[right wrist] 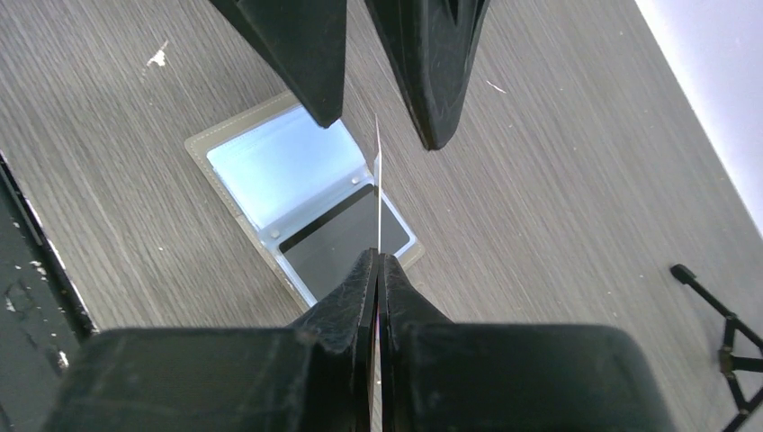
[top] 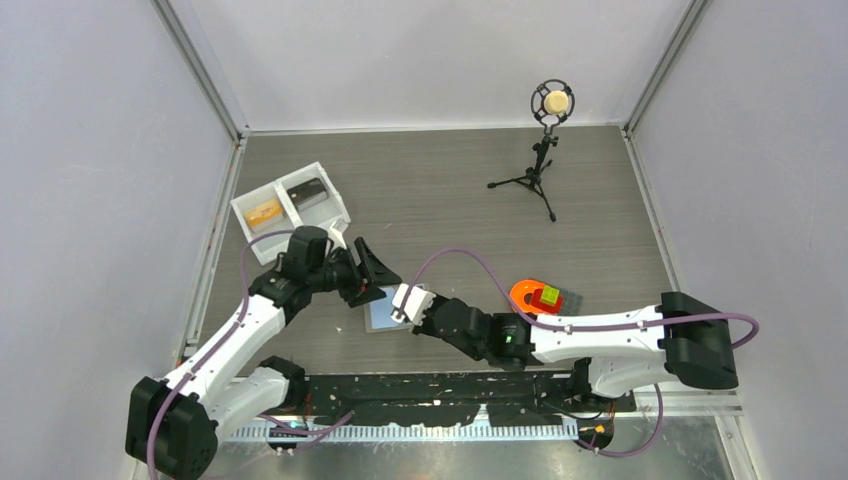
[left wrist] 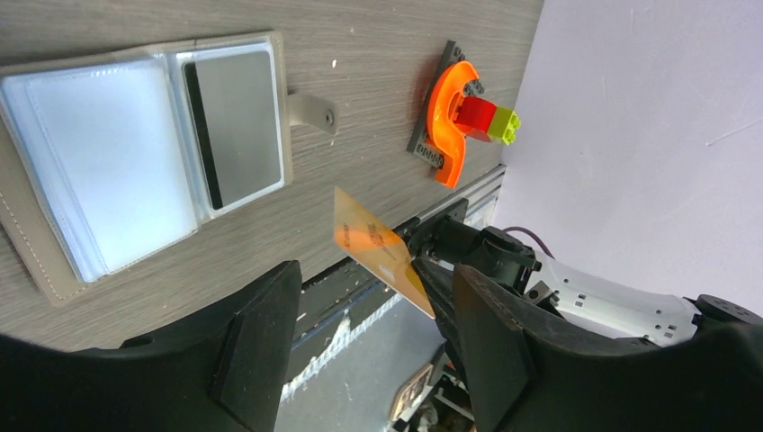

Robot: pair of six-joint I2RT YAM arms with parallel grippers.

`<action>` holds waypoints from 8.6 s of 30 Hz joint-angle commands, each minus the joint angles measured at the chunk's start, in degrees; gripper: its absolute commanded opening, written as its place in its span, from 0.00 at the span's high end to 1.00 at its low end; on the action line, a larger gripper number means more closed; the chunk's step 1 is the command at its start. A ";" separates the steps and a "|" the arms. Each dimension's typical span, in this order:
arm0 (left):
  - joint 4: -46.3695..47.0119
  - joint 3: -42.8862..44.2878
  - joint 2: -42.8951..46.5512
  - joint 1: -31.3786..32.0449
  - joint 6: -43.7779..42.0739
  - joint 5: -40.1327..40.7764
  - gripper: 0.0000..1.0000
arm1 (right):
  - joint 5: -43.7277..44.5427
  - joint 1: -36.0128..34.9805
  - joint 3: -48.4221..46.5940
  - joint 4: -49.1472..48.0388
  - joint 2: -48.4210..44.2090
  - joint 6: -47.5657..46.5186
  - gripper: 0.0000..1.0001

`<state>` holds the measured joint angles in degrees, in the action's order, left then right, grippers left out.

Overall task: Take the credit cards out of the card holder
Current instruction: Place the credit card in the storage box, then remove the credit card from the card holder.

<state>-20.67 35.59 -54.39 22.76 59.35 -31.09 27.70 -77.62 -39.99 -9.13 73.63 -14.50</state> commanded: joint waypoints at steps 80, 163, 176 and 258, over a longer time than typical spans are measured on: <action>-18.43 44.75 -29.82 -49.99 -32.14 5.99 1.00 | -17.57 11.36 10.46 -4.54 -22.06 24.94 0.05; -16.00 60.20 -56.39 -46.51 -39.63 21.73 0.70 | -15.83 14.87 10.10 -4.41 -20.03 22.34 0.05; -24.72 58.03 -44.00 -42.14 -37.22 20.28 0.69 | -8.20 14.90 3.40 5.15 -15.26 32.74 0.05; 10.29 -9.31 -18.32 -6.94 -22.61 0.59 0.71 | -22.28 21.73 -2.67 -0.42 18.29 56.40 0.66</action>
<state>-11.07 26.57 -73.49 15.53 37.47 -31.44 3.95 -56.12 -41.56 -9.17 92.38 41.76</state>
